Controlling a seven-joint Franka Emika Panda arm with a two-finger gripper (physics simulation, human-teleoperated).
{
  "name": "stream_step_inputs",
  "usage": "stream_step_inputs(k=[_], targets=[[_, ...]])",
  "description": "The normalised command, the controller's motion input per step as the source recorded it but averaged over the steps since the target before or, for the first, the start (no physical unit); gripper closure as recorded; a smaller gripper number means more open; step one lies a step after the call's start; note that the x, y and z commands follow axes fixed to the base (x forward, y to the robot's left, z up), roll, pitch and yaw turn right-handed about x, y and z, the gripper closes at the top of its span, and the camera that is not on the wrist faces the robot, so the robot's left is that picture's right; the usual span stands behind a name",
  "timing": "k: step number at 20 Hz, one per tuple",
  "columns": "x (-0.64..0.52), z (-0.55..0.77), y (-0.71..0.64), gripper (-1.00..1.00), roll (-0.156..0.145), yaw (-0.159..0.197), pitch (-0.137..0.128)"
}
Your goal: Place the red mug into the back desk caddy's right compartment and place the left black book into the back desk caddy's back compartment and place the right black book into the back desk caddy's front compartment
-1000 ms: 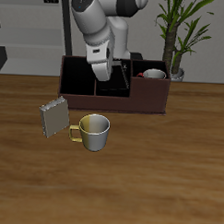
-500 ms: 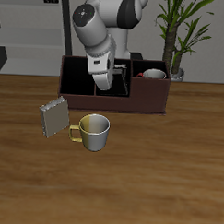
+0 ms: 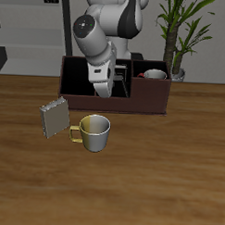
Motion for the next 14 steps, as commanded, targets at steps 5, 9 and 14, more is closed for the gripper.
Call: stream_step_inputs(k=[5,9,14], targets=[[0.03,-0.04,-0.01,-1.0,-0.006,-0.006,0.0],[-0.02,0.06,0.0,-1.0,-0.007,-0.031,-0.004],[-0.02,0.08,0.0,-1.0,0.002,-0.001,-0.01]])
